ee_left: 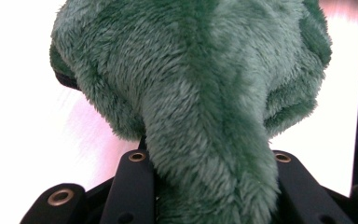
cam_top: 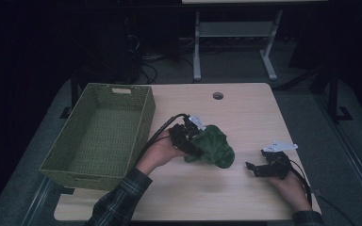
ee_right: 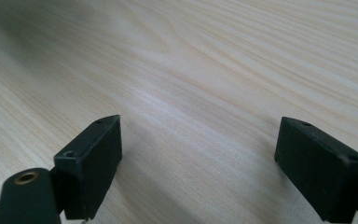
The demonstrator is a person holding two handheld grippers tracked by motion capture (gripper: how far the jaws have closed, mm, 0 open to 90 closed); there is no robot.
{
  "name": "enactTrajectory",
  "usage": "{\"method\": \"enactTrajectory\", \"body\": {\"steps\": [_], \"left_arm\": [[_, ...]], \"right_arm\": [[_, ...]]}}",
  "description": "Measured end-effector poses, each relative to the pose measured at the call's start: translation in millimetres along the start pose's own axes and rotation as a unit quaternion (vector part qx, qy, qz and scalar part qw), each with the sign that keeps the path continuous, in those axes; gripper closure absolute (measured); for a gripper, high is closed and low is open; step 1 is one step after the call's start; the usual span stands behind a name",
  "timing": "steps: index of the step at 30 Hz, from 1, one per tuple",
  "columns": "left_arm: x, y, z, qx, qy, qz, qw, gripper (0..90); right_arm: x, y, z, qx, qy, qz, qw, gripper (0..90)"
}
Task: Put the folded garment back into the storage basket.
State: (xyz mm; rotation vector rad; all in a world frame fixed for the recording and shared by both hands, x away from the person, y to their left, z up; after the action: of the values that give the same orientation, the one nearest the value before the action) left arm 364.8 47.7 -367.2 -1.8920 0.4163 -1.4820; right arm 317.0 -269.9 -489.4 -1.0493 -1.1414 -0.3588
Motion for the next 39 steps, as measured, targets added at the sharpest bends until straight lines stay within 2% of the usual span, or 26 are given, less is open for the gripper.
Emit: {"method": "enactTrajectory", "body": {"steps": [12,16,17,18,22,24,29,33,36,38,39], "left_arm": [[8.8,-49.2,10.1,0.023,-0.012,-0.017,0.9995,66.4],[8.5,-61.6,14.0,0.032,-0.011,-0.017,0.9993,66.4],[7.6,-69.9,17.2,0.038,-0.011,-0.014,0.9991,66.4],[7.6,-69.9,17.2,0.038,-0.011,-0.014,0.9991,66.4],[4.1,-89.6,23.7,0.058,-0.022,-0.017,0.9979,66.4],[3.3,-93.3,24.6,0.061,-0.024,-0.020,0.9976,66.5],[-2.1,-116.0,28.6,0.088,-0.031,-0.024,0.9953,66.6],[-8.7,-131.1,32.6,0.109,-0.045,-0.031,0.9926,66.7],[-11.9,-137.8,34.5,0.116,-0.050,-0.031,0.9915,66.7],[-18.0,-149.6,38.2,0.134,-0.058,-0.038,0.9886,66.8],[-18.0,-149.6,38.2,0.134,-0.058,-0.038,0.9886,66.9]], "right_arm": [[0.0,0.1,-0.2,0.000,-0.001,-0.001,1.0000,14.3],[0.0,0.2,-0.3,0.000,-0.002,-0.001,1.0000,14.3],[0.0,0.2,-0.3,0.000,-0.002,-0.001,1.0000,14.3],[0.0,0.2,-0.3,0.000,-0.002,-0.001,1.0000,14.3],[0.0,0.2,-0.3,0.000,-0.002,-0.001,1.0000,14.3],[0.0,0.2,-0.3,0.000,-0.002,-0.001,1.0000,14.3],[0.0,0.1,-0.2,0.000,-0.001,-0.001,1.0000,14.3],[0.0,0.1,-0.2,0.000,-0.001,-0.001,1.0000,14.3],[0.0,0.1,-0.2,0.000,-0.001,-0.001,1.0000,14.3],[0.0,0.2,-0.3,0.000,-0.002,-0.002,1.0000,14.3],[0.0,0.2,-0.3,0.000,-0.002,-0.002,1.0000,14.3]]}}
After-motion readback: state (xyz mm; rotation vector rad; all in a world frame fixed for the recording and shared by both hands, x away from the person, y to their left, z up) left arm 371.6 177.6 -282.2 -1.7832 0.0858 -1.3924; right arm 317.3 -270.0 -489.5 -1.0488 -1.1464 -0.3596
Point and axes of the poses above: each handheld gripper's, and its own axes: y roughly forward along the jaws, x roughly out of its top, z roughly to its left, the point moved 1 cm from there along y, roughly forward along the jaws, and after that the axes turned 14 degrees about -z, right-handed, at the moved point
